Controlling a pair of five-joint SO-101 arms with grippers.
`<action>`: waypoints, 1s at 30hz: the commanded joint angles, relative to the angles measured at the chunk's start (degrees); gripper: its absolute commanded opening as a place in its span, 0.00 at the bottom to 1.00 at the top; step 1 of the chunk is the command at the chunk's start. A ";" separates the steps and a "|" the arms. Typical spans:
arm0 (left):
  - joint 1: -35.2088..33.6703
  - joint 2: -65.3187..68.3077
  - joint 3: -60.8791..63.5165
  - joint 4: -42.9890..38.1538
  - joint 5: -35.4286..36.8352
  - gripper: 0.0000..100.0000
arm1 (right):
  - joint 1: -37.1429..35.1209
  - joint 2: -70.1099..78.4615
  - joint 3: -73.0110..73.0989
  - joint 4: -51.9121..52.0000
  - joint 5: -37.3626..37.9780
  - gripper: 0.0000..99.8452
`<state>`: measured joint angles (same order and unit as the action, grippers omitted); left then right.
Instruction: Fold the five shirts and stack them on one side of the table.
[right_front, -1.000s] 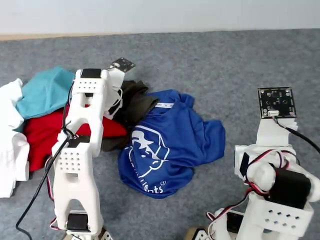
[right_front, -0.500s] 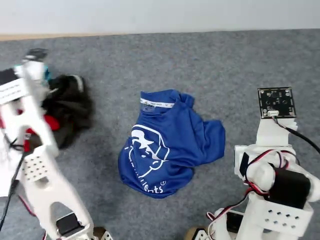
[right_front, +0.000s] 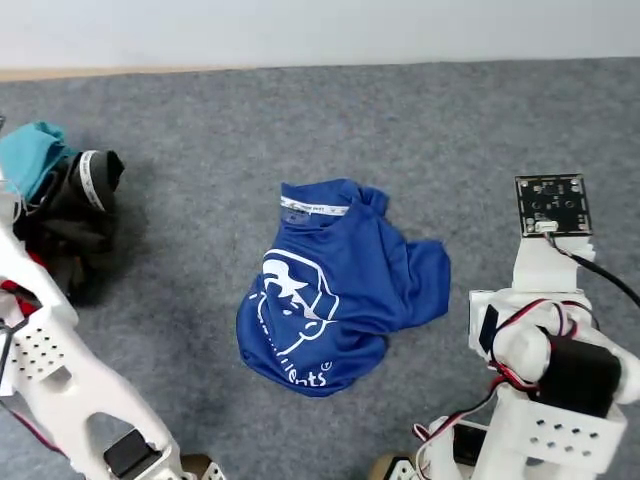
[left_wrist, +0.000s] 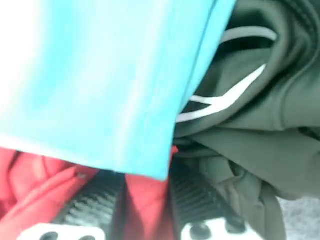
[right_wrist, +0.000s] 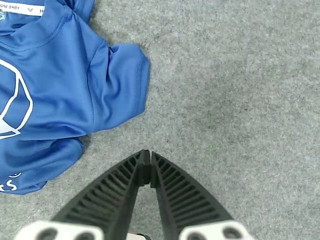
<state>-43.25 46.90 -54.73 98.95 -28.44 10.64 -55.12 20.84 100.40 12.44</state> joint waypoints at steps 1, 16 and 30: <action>-2.02 -7.56 -0.22 1.67 1.85 0.08 | 0.13 0.04 -2.55 2.15 0.53 0.01; 1.05 -31.38 0.40 1.67 4.57 0.32 | 0.13 0.04 -2.46 2.15 0.44 0.01; 30.42 -48.97 32.22 -1.85 18.02 0.22 | 0.13 0.04 1.85 2.15 0.26 0.01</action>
<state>-20.75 1.10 -25.89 99.21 -15.34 10.64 -55.12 23.21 100.40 12.44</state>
